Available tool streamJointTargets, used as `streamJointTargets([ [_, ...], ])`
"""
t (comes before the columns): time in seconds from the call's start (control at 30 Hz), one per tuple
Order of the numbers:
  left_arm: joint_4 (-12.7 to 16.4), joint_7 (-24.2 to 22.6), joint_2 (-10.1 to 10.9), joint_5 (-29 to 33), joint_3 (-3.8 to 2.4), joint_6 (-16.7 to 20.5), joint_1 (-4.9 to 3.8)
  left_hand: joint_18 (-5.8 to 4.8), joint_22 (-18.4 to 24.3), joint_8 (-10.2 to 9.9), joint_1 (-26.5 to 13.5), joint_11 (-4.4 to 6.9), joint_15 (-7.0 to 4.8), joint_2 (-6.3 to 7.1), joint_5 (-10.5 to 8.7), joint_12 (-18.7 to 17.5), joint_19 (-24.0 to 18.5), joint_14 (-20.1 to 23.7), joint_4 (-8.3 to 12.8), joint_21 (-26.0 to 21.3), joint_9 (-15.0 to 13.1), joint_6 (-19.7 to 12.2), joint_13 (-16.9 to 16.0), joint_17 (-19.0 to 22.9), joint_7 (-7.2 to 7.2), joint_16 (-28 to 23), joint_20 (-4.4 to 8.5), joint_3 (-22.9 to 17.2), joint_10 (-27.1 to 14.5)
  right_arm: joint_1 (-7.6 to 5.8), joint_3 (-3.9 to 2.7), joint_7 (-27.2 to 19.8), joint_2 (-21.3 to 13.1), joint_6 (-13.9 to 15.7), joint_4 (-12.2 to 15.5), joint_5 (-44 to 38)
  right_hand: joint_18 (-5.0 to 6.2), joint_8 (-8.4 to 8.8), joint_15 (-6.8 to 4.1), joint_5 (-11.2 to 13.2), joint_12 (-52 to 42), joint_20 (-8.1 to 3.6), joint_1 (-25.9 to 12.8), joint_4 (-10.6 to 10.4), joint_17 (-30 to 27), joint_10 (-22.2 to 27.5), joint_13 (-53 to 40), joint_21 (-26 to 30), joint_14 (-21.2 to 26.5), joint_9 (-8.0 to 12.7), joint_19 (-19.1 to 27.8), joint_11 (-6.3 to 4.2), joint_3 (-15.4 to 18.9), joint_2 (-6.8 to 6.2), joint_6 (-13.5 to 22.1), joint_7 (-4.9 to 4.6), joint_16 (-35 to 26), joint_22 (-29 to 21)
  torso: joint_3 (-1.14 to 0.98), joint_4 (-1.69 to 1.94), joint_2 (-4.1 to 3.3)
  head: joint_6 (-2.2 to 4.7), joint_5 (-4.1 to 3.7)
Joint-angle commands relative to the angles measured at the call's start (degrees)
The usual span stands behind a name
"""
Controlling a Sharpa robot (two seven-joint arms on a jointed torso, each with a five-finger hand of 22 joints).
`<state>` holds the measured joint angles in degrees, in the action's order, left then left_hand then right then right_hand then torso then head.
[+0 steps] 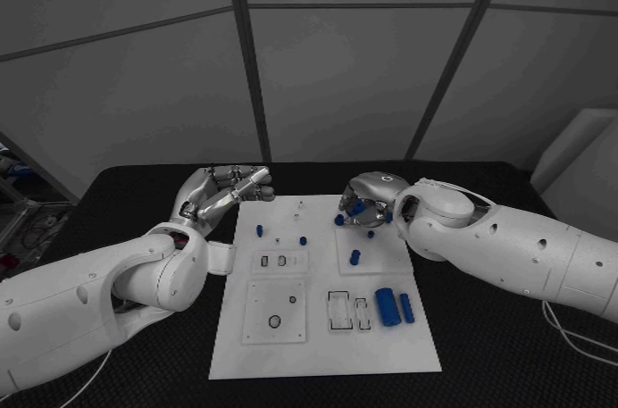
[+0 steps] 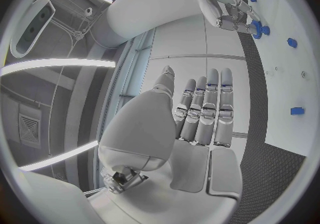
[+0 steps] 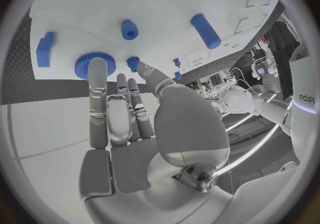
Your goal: Assemble the parts on the task board
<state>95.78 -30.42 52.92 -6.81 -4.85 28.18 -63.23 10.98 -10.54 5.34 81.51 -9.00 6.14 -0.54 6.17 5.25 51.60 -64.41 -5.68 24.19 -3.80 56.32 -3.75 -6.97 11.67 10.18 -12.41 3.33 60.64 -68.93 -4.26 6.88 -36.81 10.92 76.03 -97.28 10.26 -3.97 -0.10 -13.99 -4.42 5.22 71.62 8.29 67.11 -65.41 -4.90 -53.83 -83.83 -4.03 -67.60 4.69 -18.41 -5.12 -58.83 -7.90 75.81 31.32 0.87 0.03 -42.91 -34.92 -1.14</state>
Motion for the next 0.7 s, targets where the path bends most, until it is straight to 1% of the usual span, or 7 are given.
streamJointTargets([
  [0.03, 0.0, 0.0, 0.1, -0.4, -0.05, -0.9, -0.07, -0.52, -0.1, -0.4, -0.7, -0.06, 0.14, 0.05, -0.31, -0.3, 0.4, -0.3, 0.0, 0.2, 0.1, 0.2, 0.1, -0.1, 0.22, -0.2, -0.08, 0.3, 0.1, -0.22, -0.05, 0.5, 0.2, 1.3, 0.1, -0.8, -0.6, 0.25, 0.12, -0.2, -0.3, 0.06, 0.2, -0.4, 0.4, -0.5, -0.1, -0.7, -2.8, 0.0, -0.5, 0.03, -0.1, -0.49, 0.4, 0.0, 0.6, 0.7, 0.01, 0.06, -0.13, -0.02, -0.17],
  [0.17, 0.0, 0.1, 0.1, -0.4, -0.05, -1.0, -0.08, -0.52, -0.1, -0.4, -0.7, -0.07, 0.15, 0.04, -0.31, -0.3, 0.4, -0.3, 0.0, 0.2, 0.1, 0.2, 0.1, -0.1, 0.24, -0.3, -0.08, 0.3, 0.1, -0.32, -0.05, 0.5, 0.7, 0.4, -0.3, -0.8, -0.65, 0.25, 0.09, -0.2, -0.3, 0.06, 0.2, -0.6, 0.7, -0.7, -0.2, -1.2, -2.8, 0.0, -0.6, -0.01, -0.3, -0.53, 0.5, -0.01, 0.9, 1.2, 0.05, 0.07, -0.16, -0.11, -0.2],
  [0.3, 0.0, 0.2, 0.0, -0.4, -0.05, -1.1, -0.08, -0.53, -0.1, -0.5, -0.8, -0.1, 0.16, 0.01, -0.31, -0.4, 0.4, -0.3, 0.0, 0.2, 0.1, 0.2, 0.1, -0.1, 0.26, -0.3, -0.09, 0.3, 0.1, -0.39, -0.05, 0.5, 1.3, -0.6, -0.7, -0.7, -0.67, 0.24, 0.07, -0.2, -0.4, 0.06, 0.2, -0.7, 0.9, -0.8, -0.2, -1.4, -2.8, 0.0, -0.6, -0.04, -0.5, -0.45, 0.5, 0.02, 1.0, 1.4, 0.06, 0.17, -0.24, -0.19, -0.22],
  [0.43, -0.2, 0.3, 0.0, -0.4, -0.05, -1.2, -0.09, -0.53, -0.1, -0.5, -0.8, -0.11, 0.17, -0.03, -0.31, -0.5, 0.4, -0.3, 0.0, 0.2, 0.1, 0.2, 0.1, -0.1, 0.28, -0.4, -0.09, 0.3, 0.1, -0.47, -0.04, 0.7, 1.8, -1.5, -1.3, -0.7, -0.74, 0.06, 0.03, -0.2, -0.4, 0.06, 0.2, -1.0, 1.3, -1.1, -0.2, -2.0, -2.8, -0.1, -0.6, -0.1, -0.9, -0.28, 0.2, 0.02, 1.4, 2.1, 0.03, 0.17, -0.28, -0.54, -0.08],
  [0.6, -0.1, 0.4, 0.1, -0.4, -0.05, -1.3, -0.1, -0.53, -0.1, -0.5, -0.8, -0.11, 0.17, -0.04, -0.31, -0.5, 0.4, -0.3, 0.0, 0.2, 0.1, 0.2, 0.1, -0.1, 0.28, -0.4, -0.09, 0.3, 0.1, -0.57, -0.04, 0.9, 2.4, -2.8, -2.1, -0.7, -0.81, -0.06, -0.03, -0.2, -0.5, 0.06, 0.3, -1.2, 1.6, -1.3, -0.3, -2.5, -2.8, -0.2, -0.7, -0.14, -1.2, -0.2, -0.2, 0.0, 1.7, 2.7, 0.09, 0.15, -0.28, -0.92, -0.21],
  [0.7, -0.1, 0.4, 0.0, -0.4, -0.05, -1.4, -0.1, -0.54, -0.1, -0.6, -0.9, -0.13, 0.19, -0.09, -0.31, -0.6, 0.4, -0.4, 0.0, 0.2, 0.1, 0.2, 0.1, -0.2, 0.3, -0.5, -0.1, 0.4, 0.0, -0.59, -0.03, 1.0, 2.7, -3.7, -2.4, -0.7, -0.85, -0.14, -0.05, -0.2, -0.6, 0.06, 0.3, -1.3, 1.8, -1.5, -0.3, -2.9, -2.8, -0.2, -0.7, -0.17, -1.5, -0.16, -0.5, 0.01, 1.9, 3.1, 0.06, 0.16, -0.33, -1.1, -0.2],
])
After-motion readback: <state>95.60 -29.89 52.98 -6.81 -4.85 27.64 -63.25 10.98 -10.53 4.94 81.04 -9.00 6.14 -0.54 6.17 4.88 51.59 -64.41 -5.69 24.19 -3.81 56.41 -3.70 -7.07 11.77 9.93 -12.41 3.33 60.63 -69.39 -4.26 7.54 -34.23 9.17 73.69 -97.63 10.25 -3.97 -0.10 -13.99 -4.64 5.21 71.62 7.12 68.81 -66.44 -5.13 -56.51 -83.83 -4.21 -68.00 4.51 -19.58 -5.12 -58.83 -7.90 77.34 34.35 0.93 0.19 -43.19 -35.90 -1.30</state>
